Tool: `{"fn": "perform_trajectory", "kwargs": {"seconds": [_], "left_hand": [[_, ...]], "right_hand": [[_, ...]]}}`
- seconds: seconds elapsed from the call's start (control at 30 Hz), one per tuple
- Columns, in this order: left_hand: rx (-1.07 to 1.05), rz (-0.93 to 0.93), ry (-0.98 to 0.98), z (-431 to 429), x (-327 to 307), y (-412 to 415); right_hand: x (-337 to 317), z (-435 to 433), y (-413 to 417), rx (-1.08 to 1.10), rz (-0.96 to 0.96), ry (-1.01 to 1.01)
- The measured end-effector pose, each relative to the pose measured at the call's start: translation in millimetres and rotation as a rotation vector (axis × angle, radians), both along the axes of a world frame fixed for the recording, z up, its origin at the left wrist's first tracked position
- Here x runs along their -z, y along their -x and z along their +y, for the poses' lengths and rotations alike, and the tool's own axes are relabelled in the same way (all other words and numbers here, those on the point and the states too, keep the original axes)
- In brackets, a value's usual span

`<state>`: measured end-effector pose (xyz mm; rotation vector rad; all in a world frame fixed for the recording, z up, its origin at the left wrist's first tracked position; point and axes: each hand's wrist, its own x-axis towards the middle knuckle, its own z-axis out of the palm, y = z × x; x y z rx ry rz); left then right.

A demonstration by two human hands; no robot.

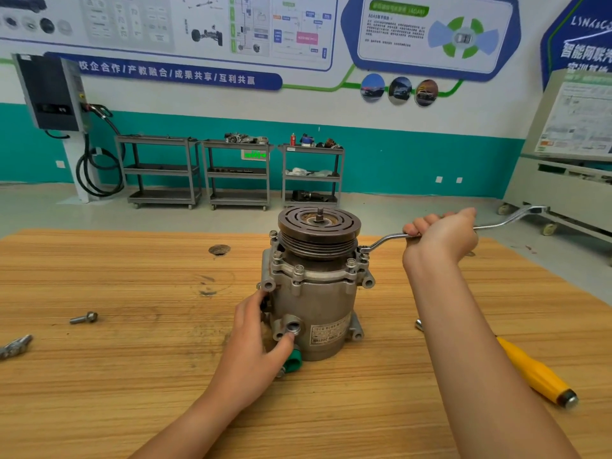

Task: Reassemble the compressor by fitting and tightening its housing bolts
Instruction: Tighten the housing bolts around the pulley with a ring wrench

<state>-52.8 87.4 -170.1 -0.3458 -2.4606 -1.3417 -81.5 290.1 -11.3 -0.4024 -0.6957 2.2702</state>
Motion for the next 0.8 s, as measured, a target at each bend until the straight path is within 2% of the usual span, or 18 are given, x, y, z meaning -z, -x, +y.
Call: {"fn": "perform_trajectory", "kwargs": {"seconds": [0.4, 0.63, 0.8], "left_hand": [[-0.009, -0.003, 0.008, -0.1, -1.1, -1.0], [-0.012, 0.002, -0.010, 2.0, -2.8, -1.9], [-0.008, 0.006, 0.000, 1.5, -3.3, -3.1]], "right_hand": [[32.9, -6.7, -27.2, 0.045, 0.150, 0.098], [51.4, -54.7, -56.6, 0.192, 0.207, -0.068], [24.5, -32.9, -54.2, 0.079, 0.281, 0.117]]}}
